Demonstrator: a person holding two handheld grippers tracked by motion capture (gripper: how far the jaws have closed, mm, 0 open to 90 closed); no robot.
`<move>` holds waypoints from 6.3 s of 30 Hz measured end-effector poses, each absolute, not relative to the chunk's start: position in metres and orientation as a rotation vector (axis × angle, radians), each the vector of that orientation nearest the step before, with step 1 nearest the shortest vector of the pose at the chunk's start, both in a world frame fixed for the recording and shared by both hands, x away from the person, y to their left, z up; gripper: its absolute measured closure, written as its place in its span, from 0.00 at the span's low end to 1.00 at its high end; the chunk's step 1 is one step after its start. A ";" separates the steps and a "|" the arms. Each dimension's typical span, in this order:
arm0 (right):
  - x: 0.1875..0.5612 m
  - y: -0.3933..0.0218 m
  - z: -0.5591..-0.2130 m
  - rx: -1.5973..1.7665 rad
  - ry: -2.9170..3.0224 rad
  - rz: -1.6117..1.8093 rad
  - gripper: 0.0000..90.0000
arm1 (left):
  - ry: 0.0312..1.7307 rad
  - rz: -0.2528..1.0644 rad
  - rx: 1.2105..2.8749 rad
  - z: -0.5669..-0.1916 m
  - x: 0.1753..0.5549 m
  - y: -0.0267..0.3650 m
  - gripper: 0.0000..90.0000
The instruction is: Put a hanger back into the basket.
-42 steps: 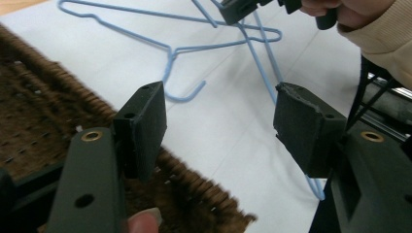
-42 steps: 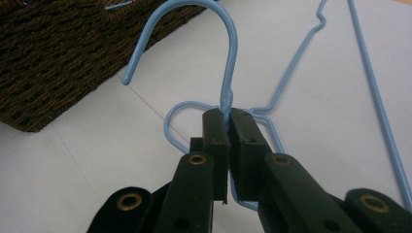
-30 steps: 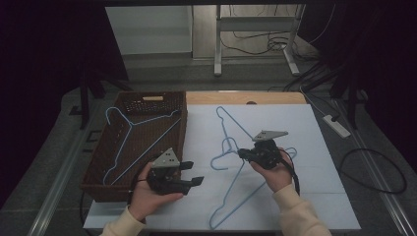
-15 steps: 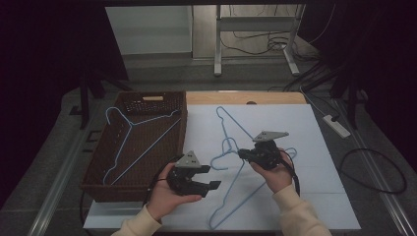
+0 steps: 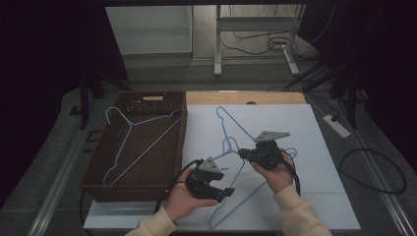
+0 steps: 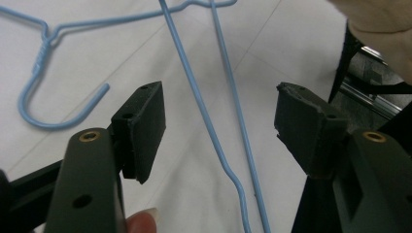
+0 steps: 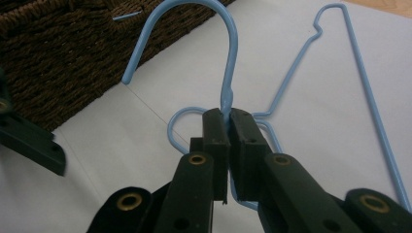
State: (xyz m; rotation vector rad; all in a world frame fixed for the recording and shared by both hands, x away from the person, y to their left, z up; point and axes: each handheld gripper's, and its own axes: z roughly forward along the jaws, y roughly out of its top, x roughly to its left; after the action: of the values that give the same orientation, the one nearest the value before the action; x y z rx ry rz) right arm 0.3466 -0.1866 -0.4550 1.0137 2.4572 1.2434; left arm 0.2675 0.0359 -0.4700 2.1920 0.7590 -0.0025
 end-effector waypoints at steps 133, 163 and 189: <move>0.294 -0.300 -0.475 1.046 2.217 1.257 0.40 | 1.026 0.311 1.631 -0.378 0.270 0.269 0.96; 0.294 -0.299 -0.477 1.046 2.231 1.239 0.39 | 1.188 0.285 1.681 -0.411 0.288 0.318 0.96; 0.296 -0.299 -0.479 1.047 2.239 1.231 0.39 | 1.301 0.110 1.767 -0.446 0.312 0.321 0.96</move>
State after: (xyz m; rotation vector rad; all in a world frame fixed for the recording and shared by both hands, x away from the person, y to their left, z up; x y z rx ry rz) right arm 0.2955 -0.2985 -0.4792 1.0468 2.2389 1.2309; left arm 0.3120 0.3212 -0.4456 1.7666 1.3013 0.1095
